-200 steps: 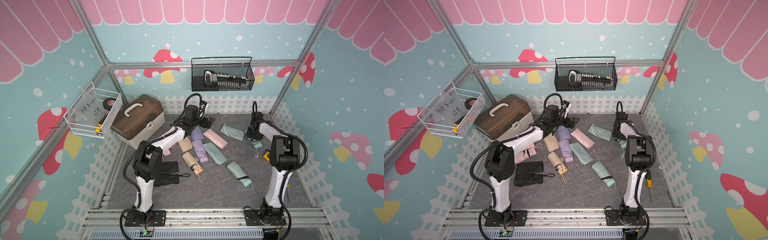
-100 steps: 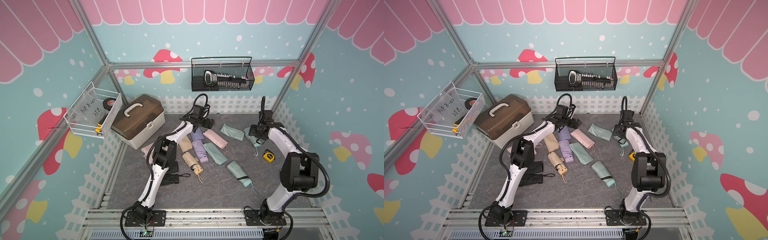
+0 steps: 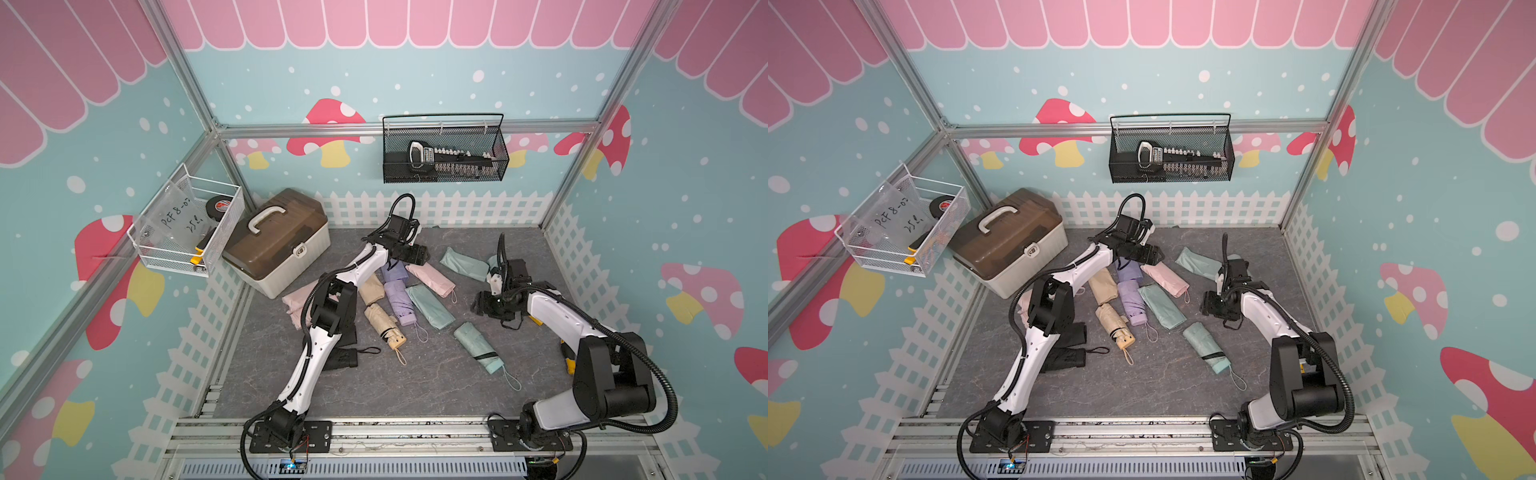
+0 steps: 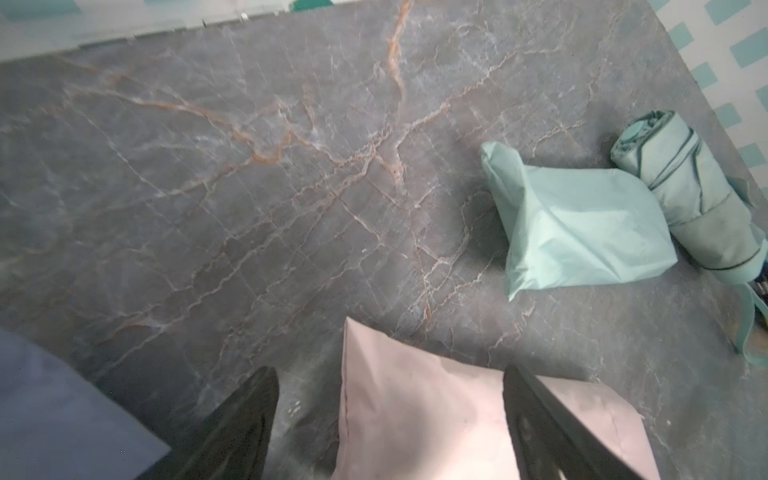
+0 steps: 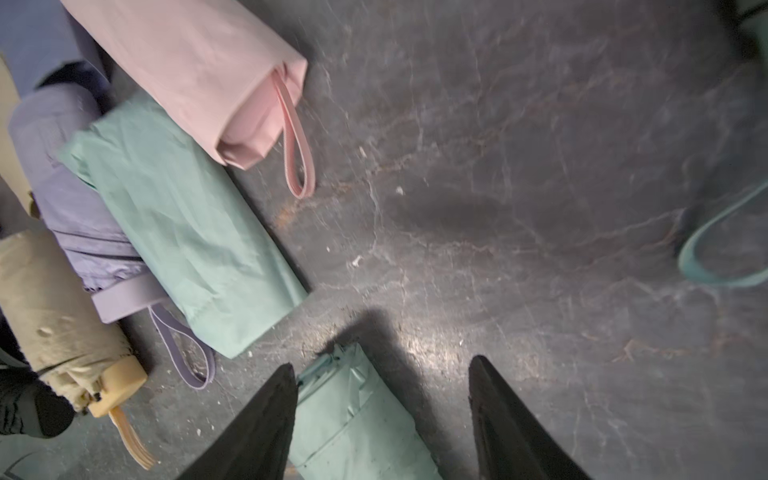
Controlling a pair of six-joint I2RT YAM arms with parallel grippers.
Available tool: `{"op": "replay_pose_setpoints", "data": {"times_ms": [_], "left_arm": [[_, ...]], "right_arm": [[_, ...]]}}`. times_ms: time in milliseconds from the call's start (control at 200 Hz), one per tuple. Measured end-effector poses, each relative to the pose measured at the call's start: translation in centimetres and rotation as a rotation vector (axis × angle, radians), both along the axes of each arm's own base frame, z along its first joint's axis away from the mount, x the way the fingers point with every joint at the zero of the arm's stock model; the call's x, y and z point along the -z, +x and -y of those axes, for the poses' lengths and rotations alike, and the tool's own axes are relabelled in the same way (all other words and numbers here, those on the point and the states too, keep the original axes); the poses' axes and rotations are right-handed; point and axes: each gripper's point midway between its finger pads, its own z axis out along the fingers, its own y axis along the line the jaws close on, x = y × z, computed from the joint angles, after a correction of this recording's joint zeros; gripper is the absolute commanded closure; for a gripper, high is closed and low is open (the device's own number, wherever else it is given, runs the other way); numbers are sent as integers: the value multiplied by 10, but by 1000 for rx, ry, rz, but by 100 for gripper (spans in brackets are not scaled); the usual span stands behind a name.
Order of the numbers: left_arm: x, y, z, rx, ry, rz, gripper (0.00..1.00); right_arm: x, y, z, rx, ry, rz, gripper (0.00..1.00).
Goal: Take umbrellas out of sleeves
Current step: Move the umbrella to the center of the board.
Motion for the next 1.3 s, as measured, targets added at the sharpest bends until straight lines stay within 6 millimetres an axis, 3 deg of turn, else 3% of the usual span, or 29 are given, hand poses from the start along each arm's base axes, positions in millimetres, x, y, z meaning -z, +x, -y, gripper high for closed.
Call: {"op": "replay_pose_setpoints", "data": {"times_ms": [190,285,485,581,786,961,1121,1296], "left_arm": [[-2,-20,16,57,-58,-75,29],[-3,-36,33,106,-87,-106,28],[-4,-85,87,258,-85,-114,25],[-4,-99,100,288,-81,-125,25],[-8,-84,73,233,-44,-115,25],[-34,-66,47,179,-23,-53,24],[-54,-64,45,181,-26,-11,24],[-53,-65,45,183,-24,-14,24]], "right_arm": [[4,-5,2,-13,-15,-1,38],[3,-4,7,-8,-44,13,41],[8,-5,25,32,-137,37,46],[10,-2,26,41,-143,40,53],[25,-1,25,45,-142,3,58],[28,-6,22,31,-162,-15,59],[39,-20,19,15,-169,-47,59],[46,-29,21,16,-183,-73,60]]}}
